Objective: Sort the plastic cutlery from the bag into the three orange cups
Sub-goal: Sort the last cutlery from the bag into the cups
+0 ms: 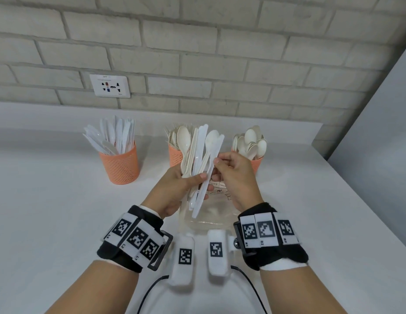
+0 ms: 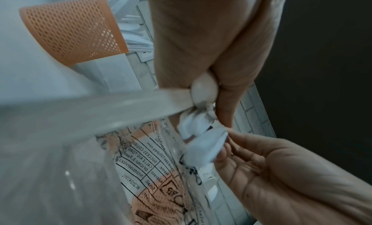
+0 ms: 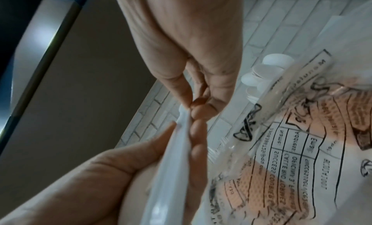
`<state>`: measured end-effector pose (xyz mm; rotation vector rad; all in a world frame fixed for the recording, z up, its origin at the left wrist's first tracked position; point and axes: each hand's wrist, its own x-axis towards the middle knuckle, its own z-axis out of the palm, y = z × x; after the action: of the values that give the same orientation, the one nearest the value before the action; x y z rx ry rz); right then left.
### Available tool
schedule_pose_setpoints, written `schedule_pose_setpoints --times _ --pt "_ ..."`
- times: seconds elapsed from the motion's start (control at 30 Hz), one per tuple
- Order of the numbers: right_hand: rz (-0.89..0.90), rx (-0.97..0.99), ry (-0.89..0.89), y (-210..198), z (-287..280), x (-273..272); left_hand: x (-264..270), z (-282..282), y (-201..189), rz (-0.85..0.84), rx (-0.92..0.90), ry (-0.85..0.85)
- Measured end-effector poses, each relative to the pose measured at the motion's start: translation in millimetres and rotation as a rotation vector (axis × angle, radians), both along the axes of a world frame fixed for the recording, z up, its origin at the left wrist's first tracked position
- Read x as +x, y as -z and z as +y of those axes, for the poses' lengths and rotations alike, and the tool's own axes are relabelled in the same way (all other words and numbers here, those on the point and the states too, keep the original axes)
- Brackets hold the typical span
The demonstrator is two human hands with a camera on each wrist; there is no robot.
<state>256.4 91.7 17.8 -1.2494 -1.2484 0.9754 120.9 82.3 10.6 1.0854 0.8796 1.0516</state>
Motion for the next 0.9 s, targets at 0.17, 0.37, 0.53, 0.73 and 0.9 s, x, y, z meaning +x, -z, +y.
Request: schedule_pose_setpoints --times 0.17,0.37,0.53,0.73,0.9 --pt "0.056 -0.082 -0.010 -1.7 2.2 -7.3 -8.4 4.3 1.3 0.060 0.034 -0.063" --pt "0.288 0.010 -0.060 -20.9 -1.1 -23.3 -19.7 3.2 1.2 0.106 0.067 -0.072" --pt "-0.178 0.143 -0.033 -24.2 4.6 -53.4 -30.3 2.2 -1.9 0.143 0.146 -0.068" --pt "-0.229 0.097 -0.133 -18.9 14.6 -81.2 -57.2 3.1 -1.9 0.189 0.187 -0.095" --pt "-0.075 0.024 -0.218 -16.2 25.2 -108.2 -81.8 2.6 -4.4 0.159 0.204 -0.110"
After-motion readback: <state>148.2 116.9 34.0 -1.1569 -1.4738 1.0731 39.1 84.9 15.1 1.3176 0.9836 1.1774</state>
